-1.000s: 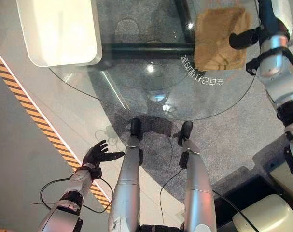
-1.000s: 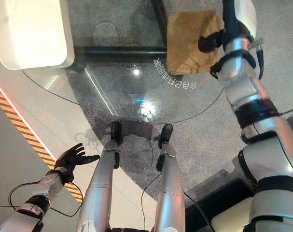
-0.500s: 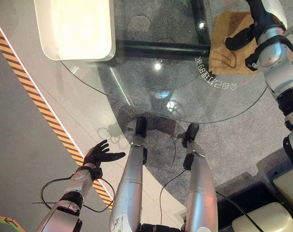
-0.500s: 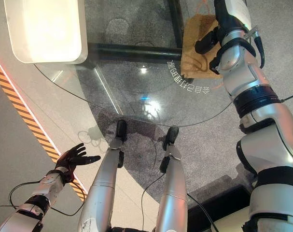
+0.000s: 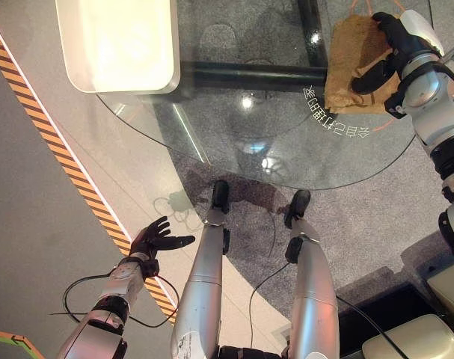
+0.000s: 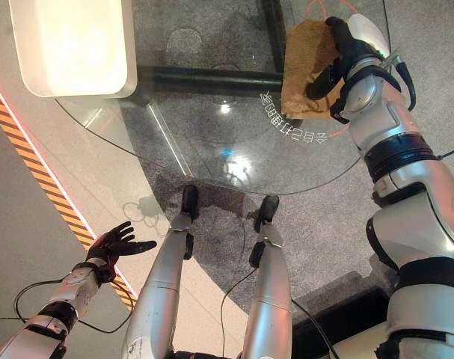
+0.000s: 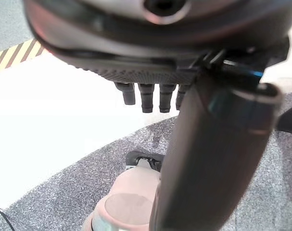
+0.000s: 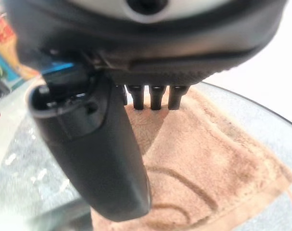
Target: Wipe the table with a cloth and put it in the basket.
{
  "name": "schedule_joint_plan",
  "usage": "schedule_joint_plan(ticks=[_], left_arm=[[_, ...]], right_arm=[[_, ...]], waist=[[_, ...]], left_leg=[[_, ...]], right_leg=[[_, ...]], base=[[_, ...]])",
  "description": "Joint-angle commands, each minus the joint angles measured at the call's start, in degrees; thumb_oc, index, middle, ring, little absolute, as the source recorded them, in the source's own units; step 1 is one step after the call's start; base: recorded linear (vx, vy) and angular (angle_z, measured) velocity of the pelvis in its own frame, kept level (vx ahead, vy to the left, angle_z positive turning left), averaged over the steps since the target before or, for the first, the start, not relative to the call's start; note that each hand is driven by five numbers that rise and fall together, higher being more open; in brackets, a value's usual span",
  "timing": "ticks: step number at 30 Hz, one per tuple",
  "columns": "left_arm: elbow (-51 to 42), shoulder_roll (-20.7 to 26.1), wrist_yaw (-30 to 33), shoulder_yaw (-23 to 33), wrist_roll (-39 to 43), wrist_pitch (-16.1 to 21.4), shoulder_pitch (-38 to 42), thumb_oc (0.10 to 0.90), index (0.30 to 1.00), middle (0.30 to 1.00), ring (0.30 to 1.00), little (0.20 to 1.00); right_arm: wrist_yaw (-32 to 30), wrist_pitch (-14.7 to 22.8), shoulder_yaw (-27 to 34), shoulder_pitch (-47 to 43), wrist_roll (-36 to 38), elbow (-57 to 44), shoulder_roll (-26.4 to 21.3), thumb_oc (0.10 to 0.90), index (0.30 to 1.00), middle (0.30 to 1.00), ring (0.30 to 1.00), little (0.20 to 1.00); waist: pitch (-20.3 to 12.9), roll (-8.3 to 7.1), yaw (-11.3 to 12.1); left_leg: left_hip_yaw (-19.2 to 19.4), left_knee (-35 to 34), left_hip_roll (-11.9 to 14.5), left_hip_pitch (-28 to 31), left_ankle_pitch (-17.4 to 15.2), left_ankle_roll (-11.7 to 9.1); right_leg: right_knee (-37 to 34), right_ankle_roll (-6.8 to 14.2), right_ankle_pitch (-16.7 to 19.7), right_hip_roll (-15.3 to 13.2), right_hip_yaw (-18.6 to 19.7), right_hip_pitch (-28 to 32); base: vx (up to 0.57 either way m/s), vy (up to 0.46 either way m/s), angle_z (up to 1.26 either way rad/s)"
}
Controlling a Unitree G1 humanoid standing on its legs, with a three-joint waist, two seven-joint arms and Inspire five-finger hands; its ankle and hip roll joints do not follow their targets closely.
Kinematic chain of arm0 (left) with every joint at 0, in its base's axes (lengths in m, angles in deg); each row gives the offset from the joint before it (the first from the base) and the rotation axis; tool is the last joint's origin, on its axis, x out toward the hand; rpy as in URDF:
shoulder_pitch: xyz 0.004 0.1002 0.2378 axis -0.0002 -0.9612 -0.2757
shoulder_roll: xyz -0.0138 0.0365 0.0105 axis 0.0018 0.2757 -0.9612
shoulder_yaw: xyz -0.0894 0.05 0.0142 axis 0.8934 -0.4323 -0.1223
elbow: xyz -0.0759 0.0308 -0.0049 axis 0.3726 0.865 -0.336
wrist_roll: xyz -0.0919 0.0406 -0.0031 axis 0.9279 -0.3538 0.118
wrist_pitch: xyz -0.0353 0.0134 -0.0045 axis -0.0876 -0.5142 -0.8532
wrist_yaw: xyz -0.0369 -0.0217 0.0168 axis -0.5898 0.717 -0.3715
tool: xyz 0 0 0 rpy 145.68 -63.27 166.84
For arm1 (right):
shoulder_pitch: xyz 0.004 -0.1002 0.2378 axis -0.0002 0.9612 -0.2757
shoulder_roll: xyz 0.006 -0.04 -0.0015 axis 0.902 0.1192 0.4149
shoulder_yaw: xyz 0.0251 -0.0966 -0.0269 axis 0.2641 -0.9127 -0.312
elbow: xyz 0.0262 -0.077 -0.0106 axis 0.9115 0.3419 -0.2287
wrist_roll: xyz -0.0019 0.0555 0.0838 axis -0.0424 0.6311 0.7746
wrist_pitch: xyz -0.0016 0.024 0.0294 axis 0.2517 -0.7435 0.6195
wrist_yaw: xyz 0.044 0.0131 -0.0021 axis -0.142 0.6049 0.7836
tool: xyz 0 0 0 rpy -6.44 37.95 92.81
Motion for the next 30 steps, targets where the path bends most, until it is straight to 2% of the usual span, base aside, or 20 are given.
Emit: schedule_joint_plan(ticks=[1,8,13,17,21,24,30], left_arm=[[-0.6,4.3,-0.5,-0.2,0.8,0.1,-7.2,0.8,0.9,0.9,0.9,0.9],[-2.0,4.5,-0.1,-0.8,1.3,-0.2,-7.6,0.8,0.9,0.9,0.9,0.9],[-2.4,4.9,-0.2,-0.8,1.3,-0.7,-7.2,0.8,0.9,0.9,0.9,0.9],[-2.1,5.3,-0.7,-0.8,1.4,-0.6,-7.1,0.8,0.9,0.9,0.9,0.9],[-2.4,5.4,-1.3,-0.5,1.2,-0.4,-7.6,0.8,0.9,0.9,0.9,0.9],[-2.5,5.6,-1.4,-0.5,1.4,-0.2,-7.9,0.8,0.9,0.9,0.9,0.9],[-2.9,5.9,-1.8,-0.3,1.0,-0.6,-7.8,0.8,0.9,0.9,0.9,0.9]], right_arm=[[-2.6,4.1,-4.6,-8.9,-6.2,-0.8,-4.2,0.8,0.9,0.9,0.9,0.9],[-7.4,2.7,-8.2,-11.8,-11.4,-3.0,-4.4,0.8,0.9,0.9,0.9,0.9],[-6.0,1.3,-9.9,-13.1,-14.9,-3.3,-4.0,0.8,0.9,0.9,0.9,0.9],[-4.9,0.1,-11.1,-13.9,-14.4,-2.9,-4.0,0.8,0.9,0.9,0.9,0.9],[0.0,-2.2,-11.9,-14.0,-13.6,-1.9,-4.0,0.8,0.9,0.9,0.9,0.9],[1.4,-3.1,-11.9,-13.9,-12.4,-1.8,-4.1,0.8,0.9,0.9,0.9,0.9],[2.7,-2.4,-10.6,-12.7,-11.7,-0.3,-4.3,0.8,0.9,0.9,0.9,0.9]], waist=[[-1.2,3.25,0.2],[-1.2,3.17,0.6],[-1.2,3.1,1.0],[-1.2,2.99,1.2],[-1.2,3.19,1.4],[-1.2,3.16,1.5],[-1.2,3.14,1.5]], left_leg=[[-2.0,-2.1,-3.0,-1.3,2.5,2.6],[-2.4,-2.5,-3.1,-1.6,2.8,2.8],[-2.6,-2.8,-3.3,-1.6,2.9,2.8],[-2.7,-3.2,-3.3,-1.5,3.2,2.8],[-2.8,-3.6,-3.4,-1.4,3.3,2.9],[-2.7,-3.8,-3.4,-1.4,3.4,2.9],[-2.5,-4.1,-3.1,-1.3,3.5,2.8]], right_leg=[[1.6,-1.7,-2.8,1.8,-4.5,0.6],[1.6,-1.7,-2.8,1.9,-4.9,0.4],[1.5,-1.7,-2.8,1.8,-5.2,0.5],[1.1,-1.6,-2.7,1.7,-5.5,0.6],[0.9,-1.7,-2.6,1.5,-5.7,0.4],[0.8,-1.8,-2.6,1.5,-5.7,0.3],[0.6,-1.7,-2.5,1.3,-6.0,0.5]], base=[[0.0,0.0,0.0],[0.0,-0.009,0.05],[0.0,-0.005,0.02],[0.0,0.0,0.0],[0.0,0.002,0.03],[-0.01,0.001,0.07],[0.0,0.0,0.01]])
